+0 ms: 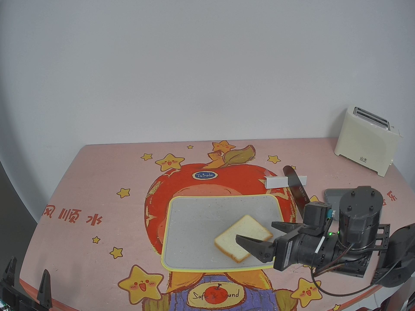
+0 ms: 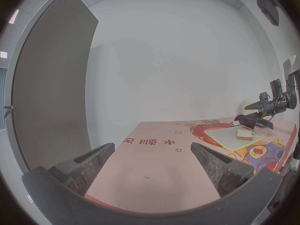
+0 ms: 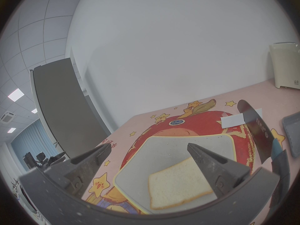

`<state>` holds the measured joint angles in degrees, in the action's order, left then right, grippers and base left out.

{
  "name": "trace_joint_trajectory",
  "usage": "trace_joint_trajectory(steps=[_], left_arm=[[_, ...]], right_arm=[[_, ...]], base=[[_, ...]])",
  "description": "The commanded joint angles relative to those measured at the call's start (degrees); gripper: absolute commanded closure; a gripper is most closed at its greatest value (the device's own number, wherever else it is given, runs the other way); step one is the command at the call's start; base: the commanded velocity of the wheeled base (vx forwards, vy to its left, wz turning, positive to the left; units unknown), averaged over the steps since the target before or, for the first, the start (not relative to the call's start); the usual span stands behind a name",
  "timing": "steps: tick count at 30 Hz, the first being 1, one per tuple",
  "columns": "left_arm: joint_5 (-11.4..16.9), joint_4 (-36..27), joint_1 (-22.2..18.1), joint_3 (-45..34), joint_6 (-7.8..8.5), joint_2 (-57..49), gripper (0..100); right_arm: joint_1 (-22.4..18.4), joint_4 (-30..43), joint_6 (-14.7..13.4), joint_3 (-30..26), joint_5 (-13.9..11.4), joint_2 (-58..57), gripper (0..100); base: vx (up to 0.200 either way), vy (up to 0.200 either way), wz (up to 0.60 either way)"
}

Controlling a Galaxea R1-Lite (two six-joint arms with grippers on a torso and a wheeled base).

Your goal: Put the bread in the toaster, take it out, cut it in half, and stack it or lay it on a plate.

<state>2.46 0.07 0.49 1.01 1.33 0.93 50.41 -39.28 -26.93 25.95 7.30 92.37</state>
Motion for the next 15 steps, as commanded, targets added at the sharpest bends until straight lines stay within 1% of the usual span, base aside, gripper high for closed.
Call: trace_joint_trajectory(steps=[1, 5, 6, 15], left_arm=[[0.00, 0.01, 0.04, -1.01, -0.01, -0.49, 0], [0.00, 0.01, -0.05, -1.01, -0.01, -0.49, 0], [0.00, 0.01, -0.05, -1.01, -0.01, -0.49, 0], [0.00, 0.01, -0.05, -1.01, -0.01, -0.49, 0]], right_arm=[[0.66, 10.10, 0.30, 3.49, 0.08, -10.10, 0], [0.74, 10.36, 0.56, 2.87, -0.01, -8.43, 0], [0.74, 10.19, 0.56, 2.79, -0.01, -7.91, 100], [1.01, 10.98, 0.56, 1.38, -0.10, -5.88, 100]], base=[[0.000, 0.000, 0.00], [0.000, 0.000, 0.00], [0.000, 0.000, 0.00], [0.000, 0.000, 0.00]])
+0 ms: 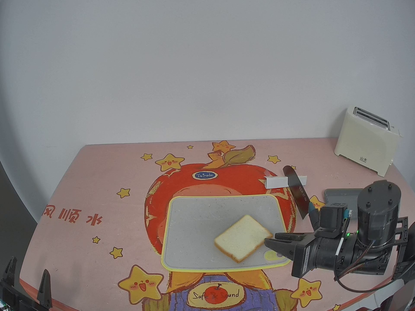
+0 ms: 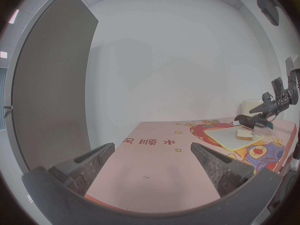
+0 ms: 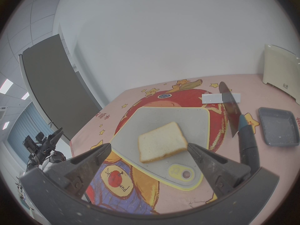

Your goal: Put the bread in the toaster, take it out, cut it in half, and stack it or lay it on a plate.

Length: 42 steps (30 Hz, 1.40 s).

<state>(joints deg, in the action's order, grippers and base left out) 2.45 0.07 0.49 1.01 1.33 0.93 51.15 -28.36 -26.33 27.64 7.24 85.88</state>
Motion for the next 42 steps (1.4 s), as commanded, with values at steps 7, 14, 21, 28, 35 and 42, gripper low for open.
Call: trace_joint_trajectory(steps=[7, 14, 21, 28, 35, 42], left_arm=[[0.01, 0.01, 0.04, -1.01, -0.01, -0.49, 0], [0.01, 0.01, 0.04, -1.01, -0.01, -0.49, 0], [0.01, 0.01, -0.05, -1.01, -0.01, -0.49, 0], [0.01, 0.01, 0.04, -1.01, -0.01, -0.49, 0], [0.01, 0.01, 0.04, -1.01, -0.01, -0.49, 0], [0.01, 0.01, -0.05, -1.01, -0.01, -0.49, 0]], right_arm=[[0.35, -0.12, -0.56, -0.65, -0.56, 4.21, 100], [0.35, -1.00, -0.74, -1.09, -0.21, 8.78, 100], [0.35, -1.00, -0.65, -1.01, -0.03, 10.45, 100], [-0.26, -1.09, -0.83, -0.13, -0.30, 12.03, 100], [0.18, -1.09, -0.91, 0.14, -0.03, 12.03, 100], [-0.61, -1.09, -0.83, 1.10, 0.05, 12.29, 100]], base=[[0.000, 0.000, 0.00], [0.000, 0.000, 0.00], [0.000, 0.000, 0.00], [0.000, 0.000, 0.00], [0.000, 0.000, 0.00], [0.000, 0.000, 0.00]])
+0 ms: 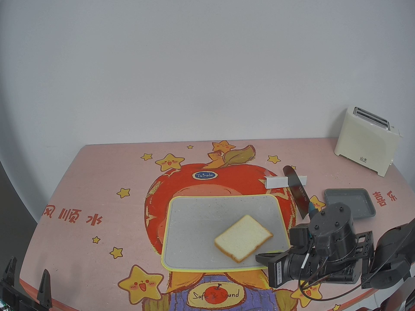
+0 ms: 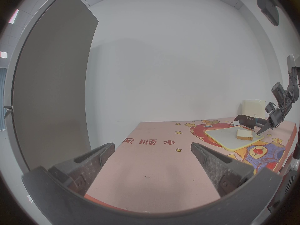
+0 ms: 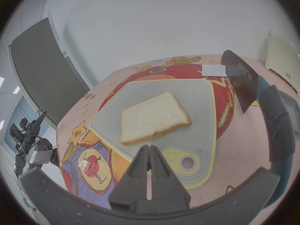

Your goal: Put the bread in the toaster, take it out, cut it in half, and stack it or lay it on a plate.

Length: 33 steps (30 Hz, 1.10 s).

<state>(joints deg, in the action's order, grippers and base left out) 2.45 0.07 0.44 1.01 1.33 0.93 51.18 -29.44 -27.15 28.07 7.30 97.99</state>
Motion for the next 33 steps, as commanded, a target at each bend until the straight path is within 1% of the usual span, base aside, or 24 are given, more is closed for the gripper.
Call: trace_joint_trajectory(steps=[1, 4, 10, 13, 17, 18, 27, 31, 33], left_arm=[[0.01, 0.01, 0.00, -1.01, -0.01, -0.49, 0], [0.01, 0.01, 0.00, -1.01, -0.01, -0.49, 0], [0.01, 0.01, 0.09, -1.01, -0.01, -0.49, 0], [0.01, 0.01, 0.00, -1.01, -0.01, -0.49, 0], [0.01, 0.01, 0.00, -1.01, -0.01, -0.49, 0], [0.01, 0.01, 0.00, -1.01, -0.01, -0.49, 0], [0.01, 0.01, 0.00, -1.01, -0.01, -0.49, 0], [0.01, 0.01, 0.00, -1.01, -0.01, -0.49, 0], [0.01, 0.01, 0.09, -1.01, -0.01, -0.49, 0]], right_arm=[[-0.90, 0.00, -0.01, 0.67, -0.01, 0.19, 100], [-1.78, 0.00, 0.08, 1.02, -0.01, 0.19, 100], [-1.78, 0.17, 0.34, 1.81, -0.01, 0.63, 100], [-2.05, 0.26, 0.87, 2.86, 0.08, 2.38, 100], [-2.13, 0.44, 0.87, 4.44, 0.08, 3.35, 100], [-2.13, 0.79, 0.87, 5.59, 0.08, 3.97, 100], [-2.31, 1.14, 0.96, 8.40, 0.17, 4.23, 100], [-3.36, 1.14, 2.36, 8.75, 0.17, 5.55, 100], [-3.54, 1.05, 2.54, 8.84, 0.17, 6.34, 100]], base=[[0.000, 0.000, 0.00], [0.000, 0.000, 0.00], [0.000, 0.000, 0.00], [0.000, 0.000, 0.00], [0.000, 0.000, 0.00], [0.000, 0.000, 0.00], [0.000, 0.000, 0.00], [0.000, 0.000, 0.00], [0.000, 0.000, 0.00]])
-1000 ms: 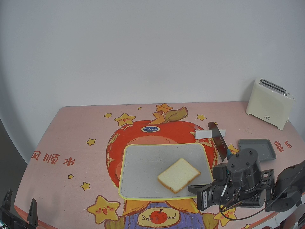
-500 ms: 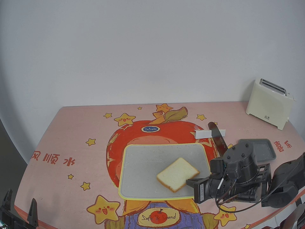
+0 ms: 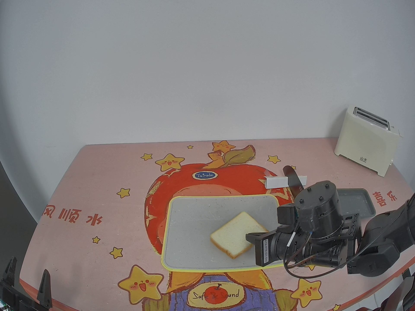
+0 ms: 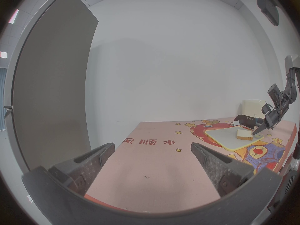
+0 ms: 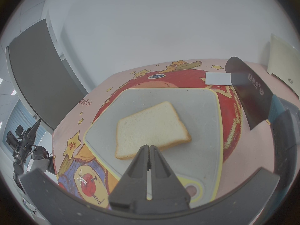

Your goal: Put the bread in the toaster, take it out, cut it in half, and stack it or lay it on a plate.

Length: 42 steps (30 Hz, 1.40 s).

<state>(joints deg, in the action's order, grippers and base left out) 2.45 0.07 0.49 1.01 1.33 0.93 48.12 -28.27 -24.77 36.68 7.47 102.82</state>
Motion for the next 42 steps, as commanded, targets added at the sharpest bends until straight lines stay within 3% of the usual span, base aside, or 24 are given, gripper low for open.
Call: trace_joint_trajectory(steps=[1, 19, 28, 30, 33, 36, 42], left_arm=[[0.01, 0.01, 0.04, -1.01, -0.01, -0.49, 0], [0.01, 0.01, -0.05, -1.01, -0.01, -0.49, 0], [0.01, 0.01, -0.05, -1.01, -0.01, -0.49, 0], [0.01, 0.01, -0.05, -1.01, -0.01, -0.49, 0], [0.01, 0.01, -0.05, -1.01, -0.01, -0.49, 0], [0.10, 0.01, -0.05, -1.01, -0.01, -0.49, 0], [0.01, 0.01, -0.05, -1.01, -0.01, -0.49, 0]], right_arm=[[-0.48, -0.12, 0.16, 0.23, 0.00, 1.51, 100], [-1.09, -1.09, 2.01, 4.80, 0.79, 4.32, 100], [-1.09, -0.03, 2.10, 4.10, 0.96, -8.68, 100], [-1.36, -0.03, 2.10, 3.66, 1.49, -9.92, 100], [-2.33, -0.65, 2.01, 0.32, 4.83, -15.36, 100], [-3.47, -0.73, 2.36, -2.14, 5.27, -19.06, 100], [-6.10, 4.54, 7.28, -6.18, 5.01, -31.89, 100]], base=[[0.000, 0.000, 0.00], [0.000, 0.000, 0.00], [0.000, 0.000, 0.00], [0.000, 0.000, 0.00], [0.000, 0.000, 0.00], [0.000, 0.000, 0.00], [0.000, 0.000, 0.00]])
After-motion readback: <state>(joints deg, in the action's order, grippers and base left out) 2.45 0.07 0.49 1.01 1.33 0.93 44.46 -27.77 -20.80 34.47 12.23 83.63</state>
